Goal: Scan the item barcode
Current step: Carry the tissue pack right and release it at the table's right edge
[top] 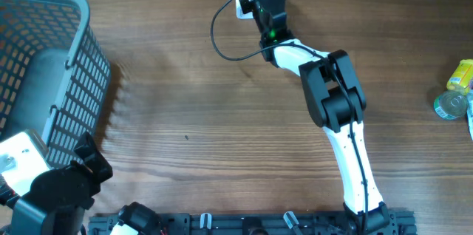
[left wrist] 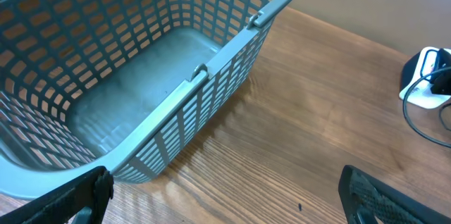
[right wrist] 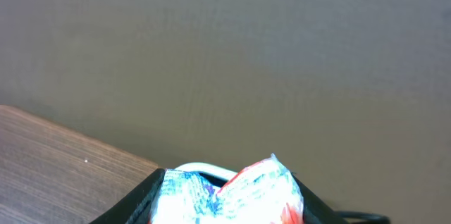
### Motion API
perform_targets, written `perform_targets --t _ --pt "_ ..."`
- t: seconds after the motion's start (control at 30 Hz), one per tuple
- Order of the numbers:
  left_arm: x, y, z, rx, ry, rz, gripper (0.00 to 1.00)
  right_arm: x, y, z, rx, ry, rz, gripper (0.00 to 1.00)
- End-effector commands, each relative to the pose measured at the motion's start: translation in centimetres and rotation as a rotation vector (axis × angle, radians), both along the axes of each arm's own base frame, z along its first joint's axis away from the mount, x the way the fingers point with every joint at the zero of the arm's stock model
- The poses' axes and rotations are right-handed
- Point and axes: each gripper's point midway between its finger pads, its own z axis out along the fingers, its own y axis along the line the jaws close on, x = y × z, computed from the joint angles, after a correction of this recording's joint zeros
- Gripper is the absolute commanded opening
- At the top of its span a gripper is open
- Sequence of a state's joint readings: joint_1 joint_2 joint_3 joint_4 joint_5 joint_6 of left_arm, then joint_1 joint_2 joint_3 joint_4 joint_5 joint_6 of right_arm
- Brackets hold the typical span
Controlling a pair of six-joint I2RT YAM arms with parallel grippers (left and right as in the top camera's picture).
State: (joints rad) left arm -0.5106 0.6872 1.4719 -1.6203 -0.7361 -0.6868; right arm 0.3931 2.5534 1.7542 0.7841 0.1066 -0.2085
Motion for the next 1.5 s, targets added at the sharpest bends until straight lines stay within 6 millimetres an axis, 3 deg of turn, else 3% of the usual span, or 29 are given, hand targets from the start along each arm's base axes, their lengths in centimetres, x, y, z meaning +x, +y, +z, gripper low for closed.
perform_targets --t 0.0,0.1,0.17,0.2,0.23,0.3,0.37,0.5,0.67,0.77,0.87,0.9,0.97,1.0,1.03,1.13,1.23,1.27,1.3,1.37,1.4,1.47 --pt "-0.2 0.3 -0.1 0.011 0.003 0.015 1.00 -1.1 -0.8 13.4 0.036 -0.160 -0.034 0.40" --pt "-0.5 0.5 -0.4 0.022 0.022 0.015 1.00 -2.9 -2.2 19.9 0.042 -0.172 -0.047 0.40" --pt "-0.6 0.5 -0.4 0.025 0.027 0.015 1.00 -4.2 -5.1 24.0 0.043 -0.159 -0.132 0.40" --pt "-0.6 0.5 -0.5 0.025 0.028 0.015 1.00 -4.6 -6.9 25.1 0.038 -0.143 -0.188 0.39" --pt "-0.6 0.5 -0.5 0.025 0.028 0.015 1.00 -5.1 -10.1 25.5 0.014 -0.091 -0.282 0.38" --pt "-0.6 0.5 -0.5 0.025 0.028 0.014 1.00 -5.5 -15.1 24.5 -0.038 0.014 -0.422 0.39" --pt "-0.6 0.5 -0.5 0.031 0.031 0.010 1.00 -6.2 -21.3 21.4 -0.113 0.165 -0.572 0.43" --pt "-0.4 0.3 -0.4 0.016 0.023 0.002 1.00 -9.4 -34.0 12.3 -0.091 0.544 -0.768 0.41" --pt "1.0 -1.4 0.3 -0.064 -0.027 -0.040 1.00 -15.1 -44.8 2.9 0.154 0.882 -0.865 0.38" --pt "2.0 -2.5 0.7 -0.099 -0.042 -0.064 1.00 -18.7 -48.9 -3.4 0.257 1.052 -0.903 0.38" --pt "3.0 -3.3 0.4 -0.098 -0.014 -0.075 1.00 -21.1 -50.3 -8.6 0.318 1.173 -0.926 0.38" --pt "3.4 -3.9 0.1 -0.104 0.007 -0.088 1.00 -21.9 -50.7 -10.3 0.329 1.214 -0.938 0.46" --pt "3.9 -4.5 -0.3 -0.105 0.035 -0.099 1.00 -22.4 -51.0 -11.6 0.336 1.243 -0.944 0.71" --pt "4.2 -4.6 -0.5 -0.096 0.050 -0.098 1.00 -22.5 -51.1 -11.7 0.331 1.247 -0.941 1.00" --pt "4.4 -4.7 -0.7 -0.091 0.059 -0.097 1.00 -22.5 -51.1 -11.7 0.323 1.247 -0.936 1.00" --pt "5.2 -4.5 -0.3 -0.060 0.046 -0.076 1.00 -21.9 -51.1 -9.8 0.310 1.209 -0.904 1.00" --pt "5.7 -4.4 1.1 -0.024 -0.014 -0.104 1.00 -20.5 -49.2 -3.3 0.380 1.083 -0.789 1.00" --pt "5.6 -3.9 1.7 -0.014 -0.047 -0.078 1.00 -20.2 -48.1 1.1 0.377 1.004 -0.736 1.00" --pt "5.4 -3.4 2.0 -0.002 -0.065 -0.058 1.00 -20.1 -47.3 3.4 0.360 0.963 -0.691 1.00" --pt "5.0 -2.4 2.7 0.020 -0.098 -0.021 1.00 -21.1 -44.4 11.7 0.325 0.808 -0.581 1.00" --pt "4.8 -2.0 3.1 0.048 -0.111 -0.025 1.00 -22.9 -42.4 17.1 0.310 0.704 -0.542 1.00" --pt "4.6 -1.2 4.6 0.097 -0.167 -0.019 1.00 -27.7 -38.2 25.9 0.231 0.515 -0.494 1.00"
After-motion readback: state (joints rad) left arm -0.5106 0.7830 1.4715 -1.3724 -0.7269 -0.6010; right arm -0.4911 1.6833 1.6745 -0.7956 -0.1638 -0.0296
